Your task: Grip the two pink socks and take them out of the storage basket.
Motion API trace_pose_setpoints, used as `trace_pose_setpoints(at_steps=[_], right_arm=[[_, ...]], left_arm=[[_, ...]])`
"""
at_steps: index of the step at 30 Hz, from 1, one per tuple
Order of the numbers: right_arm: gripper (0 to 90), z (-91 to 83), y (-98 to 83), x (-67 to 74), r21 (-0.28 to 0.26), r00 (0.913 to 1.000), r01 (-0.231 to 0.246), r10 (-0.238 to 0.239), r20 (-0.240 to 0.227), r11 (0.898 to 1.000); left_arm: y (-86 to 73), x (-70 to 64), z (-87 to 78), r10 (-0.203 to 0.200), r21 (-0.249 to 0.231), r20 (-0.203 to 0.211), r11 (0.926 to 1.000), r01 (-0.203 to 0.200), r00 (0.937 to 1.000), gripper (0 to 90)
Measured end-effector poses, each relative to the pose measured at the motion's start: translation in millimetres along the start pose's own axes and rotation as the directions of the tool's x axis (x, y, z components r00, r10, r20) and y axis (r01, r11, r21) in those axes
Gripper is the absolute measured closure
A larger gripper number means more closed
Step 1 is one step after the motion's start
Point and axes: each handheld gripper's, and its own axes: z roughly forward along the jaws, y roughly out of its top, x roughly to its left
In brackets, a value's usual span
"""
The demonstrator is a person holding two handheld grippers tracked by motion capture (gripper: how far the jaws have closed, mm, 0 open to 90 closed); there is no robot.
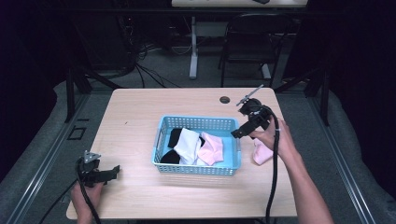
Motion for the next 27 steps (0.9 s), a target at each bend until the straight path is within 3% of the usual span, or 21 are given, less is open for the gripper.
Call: trace_pose_setpoints(at_steps=[3,6,7,8,9,10,11,14,16,18,20,22,23,24,25,26,27], right_arm=[[2.6,9.2,8.9,8.7,0.013,0.9997,0.025,-0.025,-0.008,1.0],[4.6,34.5,23.0,26.9,0.048,0.9964,0.074,-0.072,-0.045,0.996],[4.6,34.5,23.0,26.9,0.048,0.9964,0.074,-0.072,-0.045,0.996],[6.8,49.2,29.0,33.6,0.073,0.9934,0.101,-0.096,-0.062,0.992],[6.8,49.2,29.0,33.6,0.073,0.9934,0.101,-0.096,-0.062,0.992],[9.6,67.5,33.9,37.9,0.098,0.9915,0.109,-0.102,-0.081,0.989],[9.6,67.5,33.9,37.9,0.098,0.9915,0.109,-0.102,-0.081,0.989],[15.6,102.3,42.5,40.5,0.171,0.9906,0.113,-0.098,-0.095,0.979],[16.8,109.8,44.5,40.3,0.195,0.9904,0.118,-0.102,-0.094,0.974],[25.7,128.9,47.9,40.8,0.242,0.9926,0.099,-0.079,-0.091,0.965],[28.4,133.8,48.8,40.5,0.259,0.9933,0.096,-0.075,-0.088,0.961],[42.9,146.2,49.0,41.8,0.3,0.9955,0.083,-0.064,-0.07,0.951],[42.9,146.2,49.0,41.8,0.3,0.9955,0.083,-0.064,-0.07,0.951],[53.2,152.0,49.2,40.6,0.334,0.9941,0.088,-0.062,-0.09,0.938],[53.2,152.0,49.2,40.6,0.334,0.9941,0.088,-0.062,-0.09,0.938],[65.9,157.1,46.5,40.3,0.333,0.9943,0.089,-0.063,-0.086,0.939],[65.9,157.1,46.5,40.3,0.333,0.9943,0.089,-0.063,-0.086,0.939]], left_arm=[[0.0,0.0,0.0,0.0,0.0,0.0,1.0,0.0,1.0,1.7],[0.0,0.0,0.1,0.001,-0.001,0.0,1.0,-0.001,1.0,1.7],[0.0,0.0,0.0,0.0,0.0,0.0,1.0,0.0,1.0,1.7],[0.0,0.0,0.0,0.0,0.0,0.0,1.0,0.0,1.0,1.7],[0.0,0.0,0.0,0.0,0.0,0.0,1.0,0.0,1.0,1.7],[0.0,0.0,0.0,0.0,0.0,0.0,1.0,0.0,1.0,1.7],[0.0,0.0,0.0,0.0,0.0,0.0,1.0,0.0,1.0,1.7],[0.0,0.0,0.0,0.0,0.0,0.0,1.0,0.0,1.0,1.7],[0.0,0.0,0.0,0.0,0.0,0.0,1.0,0.0,1.0,1.7],[0.0,0.0,0.0,0.0,0.0,0.0,1.0,0.0,1.0,1.8],[0.0,0.0,0.0,0.0,0.0,0.0,1.0,0.0,1.0,1.7],[0.0,0.1,0.0,0.0,0.0,0.001,1.0,0.0,1.0,1.7],[0.0,0.1,0.0,0.0,0.001,0.001,1.0,0.0,1.0,1.7],[0.3,0.4,0.2,0.002,0.002,0.002,1.0,-0.002,1.0,1.7],[0.3,0.4,0.2,0.002,0.002,0.002,1.0,-0.002,1.0,1.7],[0.3,0.3,0.1,0.002,0.002,0.001,1.0,-0.002,1.0,1.7],[0.3,0.3,0.1,0.002,0.002,0.001,1.0,-0.002,1.0,1.8]])
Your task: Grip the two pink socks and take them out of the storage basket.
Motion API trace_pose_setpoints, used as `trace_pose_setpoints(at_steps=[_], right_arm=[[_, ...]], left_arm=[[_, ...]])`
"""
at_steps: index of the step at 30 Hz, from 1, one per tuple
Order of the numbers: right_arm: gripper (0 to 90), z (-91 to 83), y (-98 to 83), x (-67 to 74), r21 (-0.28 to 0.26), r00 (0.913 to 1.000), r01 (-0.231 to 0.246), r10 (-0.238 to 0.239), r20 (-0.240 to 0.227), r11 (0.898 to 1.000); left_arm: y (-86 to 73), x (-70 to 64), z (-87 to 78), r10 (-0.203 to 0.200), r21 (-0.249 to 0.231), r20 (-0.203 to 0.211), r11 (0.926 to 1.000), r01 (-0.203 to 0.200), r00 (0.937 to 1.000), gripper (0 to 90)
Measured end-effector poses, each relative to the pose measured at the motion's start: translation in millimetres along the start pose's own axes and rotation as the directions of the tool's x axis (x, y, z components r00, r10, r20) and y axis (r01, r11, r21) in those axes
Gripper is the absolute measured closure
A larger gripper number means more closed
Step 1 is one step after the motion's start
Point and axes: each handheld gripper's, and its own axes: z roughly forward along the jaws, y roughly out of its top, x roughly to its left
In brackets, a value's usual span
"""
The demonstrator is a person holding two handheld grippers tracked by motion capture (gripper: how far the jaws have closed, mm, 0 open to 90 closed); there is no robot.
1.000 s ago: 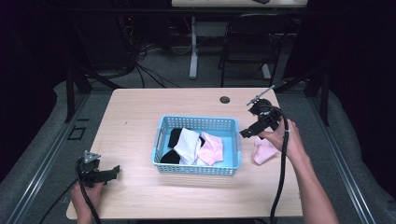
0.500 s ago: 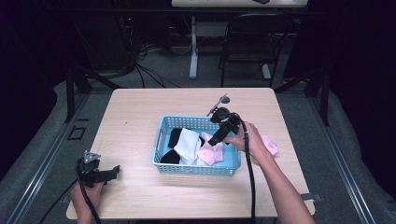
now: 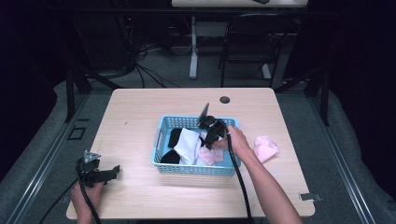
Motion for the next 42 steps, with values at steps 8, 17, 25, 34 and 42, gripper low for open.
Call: trace_pose_setpoints(at_steps=[8,17,25,34,42], right_arm=[[84.8,-13.9,-9.6,5.6,-0.011,1.0,0.007,-0.007,-0.005,1.0],[84.9,-58.6,-19.7,12.4,-0.081,0.9997,0.02,-0.019,0.014,0.997],[84.9,-85.2,-23.1,14.5,-0.116,0.9991,0.036,-0.033,0.027,0.993],[84.9,-113.8,-27.0,16.2,-0.158,0.9989,0.041,-0.038,0.027,0.987],[84.9,-140.2,-39.7,12.8,-0.197,0.9989,0.037,-0.031,0.035,0.98]], left_arm=[[-0.1,-0.1,0.0,0.0,-0.001,-0.001,1.0,0.0,1.0,1.8],[-0.1,-0.2,0.0,-0.002,-0.001,-0.001,1.0,0.002,1.0,1.8],[-0.2,-0.2,-0.1,-0.002,-0.001,-0.002,1.0,0.002,1.0,1.8],[-0.1,-0.1,-0.1,-0.002,-0.001,-0.001,1.0,0.002,1.0,1.8],[-0.1,-0.1,0.0,-0.002,-0.001,-0.001,1.0,0.002,1.0,1.7]])
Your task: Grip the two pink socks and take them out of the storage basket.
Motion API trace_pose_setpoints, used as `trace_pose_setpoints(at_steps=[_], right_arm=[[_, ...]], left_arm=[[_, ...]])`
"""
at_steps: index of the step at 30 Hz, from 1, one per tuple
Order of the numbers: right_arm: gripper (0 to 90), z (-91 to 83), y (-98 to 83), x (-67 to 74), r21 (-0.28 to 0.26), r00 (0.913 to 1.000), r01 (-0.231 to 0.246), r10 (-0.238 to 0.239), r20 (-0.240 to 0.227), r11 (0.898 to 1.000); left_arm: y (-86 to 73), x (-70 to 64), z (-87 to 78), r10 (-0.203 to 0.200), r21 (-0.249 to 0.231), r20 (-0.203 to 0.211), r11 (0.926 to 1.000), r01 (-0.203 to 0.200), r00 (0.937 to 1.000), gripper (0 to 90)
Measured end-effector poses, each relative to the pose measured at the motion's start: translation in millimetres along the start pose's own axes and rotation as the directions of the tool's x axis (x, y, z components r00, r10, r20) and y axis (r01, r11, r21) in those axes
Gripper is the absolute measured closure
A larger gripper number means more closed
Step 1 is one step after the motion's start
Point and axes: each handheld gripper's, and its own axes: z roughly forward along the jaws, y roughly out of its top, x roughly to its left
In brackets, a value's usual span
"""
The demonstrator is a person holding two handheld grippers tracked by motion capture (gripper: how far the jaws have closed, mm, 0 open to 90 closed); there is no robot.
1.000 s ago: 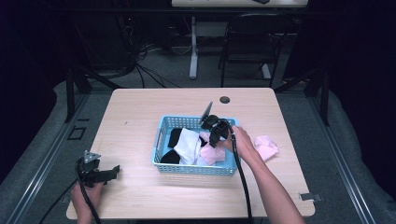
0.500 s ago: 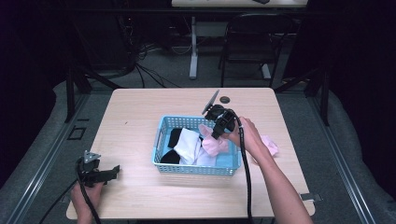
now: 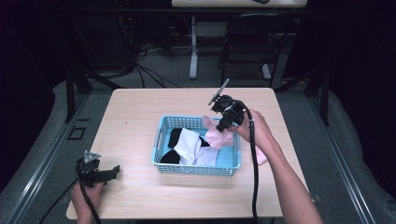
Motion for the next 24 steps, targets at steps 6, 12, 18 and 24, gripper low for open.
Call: trace_pose_setpoints(at_steps=[6,12,18,24], right_arm=[[84.9,-22.4,-12.3,-9.1,-0.019,0.9993,-0.029,0.029,0.022,0.999],[84.9,-36.5,-28.1,-27.8,-0.033,0.9951,-0.086,0.087,0.046,0.996],[84.9,-47.9,-56.2,-54.8,-0.03,0.9788,-0.185,0.187,0.083,0.982],[84.9,-48.4,-88.7,-80.4,0.006,0.958,-0.265,0.263,0.116,0.964]], left_arm=[[0.0,0.0,0.0,0.0,0.0,0.0,1.0,0.0,1.0,1.7],[0.0,0.0,0.0,0.0,0.0,0.0,1.0,0.0,1.0,1.7],[0.0,0.0,0.0,0.0,0.0,0.0,1.0,0.0,1.0,1.8],[0.0,0.0,0.0,0.0,0.0,0.0,1.0,0.0,1.0,1.8]])
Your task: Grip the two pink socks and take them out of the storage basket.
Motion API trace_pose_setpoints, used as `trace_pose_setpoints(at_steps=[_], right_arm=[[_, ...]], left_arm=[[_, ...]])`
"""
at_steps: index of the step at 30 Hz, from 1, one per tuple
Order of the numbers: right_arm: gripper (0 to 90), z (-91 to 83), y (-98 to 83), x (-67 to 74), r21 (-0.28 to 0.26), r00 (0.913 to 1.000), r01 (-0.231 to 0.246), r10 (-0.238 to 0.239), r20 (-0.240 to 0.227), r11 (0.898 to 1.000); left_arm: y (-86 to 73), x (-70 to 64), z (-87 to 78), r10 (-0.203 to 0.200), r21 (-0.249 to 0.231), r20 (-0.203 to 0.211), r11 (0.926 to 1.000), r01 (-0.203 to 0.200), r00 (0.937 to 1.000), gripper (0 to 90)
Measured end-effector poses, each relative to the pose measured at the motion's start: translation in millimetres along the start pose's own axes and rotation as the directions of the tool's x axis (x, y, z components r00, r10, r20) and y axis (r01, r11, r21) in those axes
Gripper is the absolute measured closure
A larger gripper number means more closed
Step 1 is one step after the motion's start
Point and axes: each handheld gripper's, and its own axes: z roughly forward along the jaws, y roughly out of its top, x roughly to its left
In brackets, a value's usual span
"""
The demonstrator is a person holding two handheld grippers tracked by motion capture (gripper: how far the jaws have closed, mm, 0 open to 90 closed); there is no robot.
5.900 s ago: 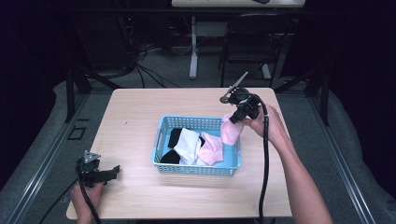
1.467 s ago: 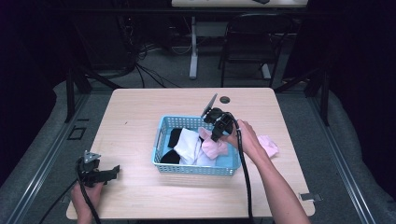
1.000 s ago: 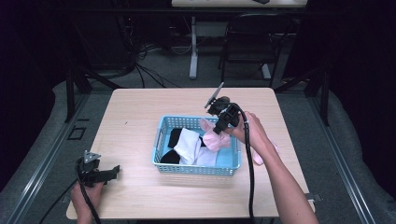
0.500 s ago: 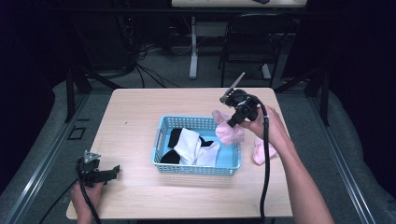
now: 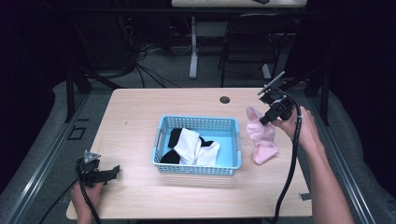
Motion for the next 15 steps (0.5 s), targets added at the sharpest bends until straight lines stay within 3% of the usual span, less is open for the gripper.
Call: trace_pose_setpoints(at_steps=[7,15], right_arm=[[84.9,7.4,-16.6,-18.5,0.012,0.9994,-0.036,0.035,0.005,0.999],[84.9,18.5,-31.3,-30.2,0.019,0.9974,-0.072,0.072,0.008,0.997]], left_arm=[[0.0,0.0,0.0,0.0,0.0,0.0,1.0,0.0,1.0,1.7],[0.0,-0.1,0.0,-0.001,0.0,0.0,1.0,0.001,1.0,1.8]])
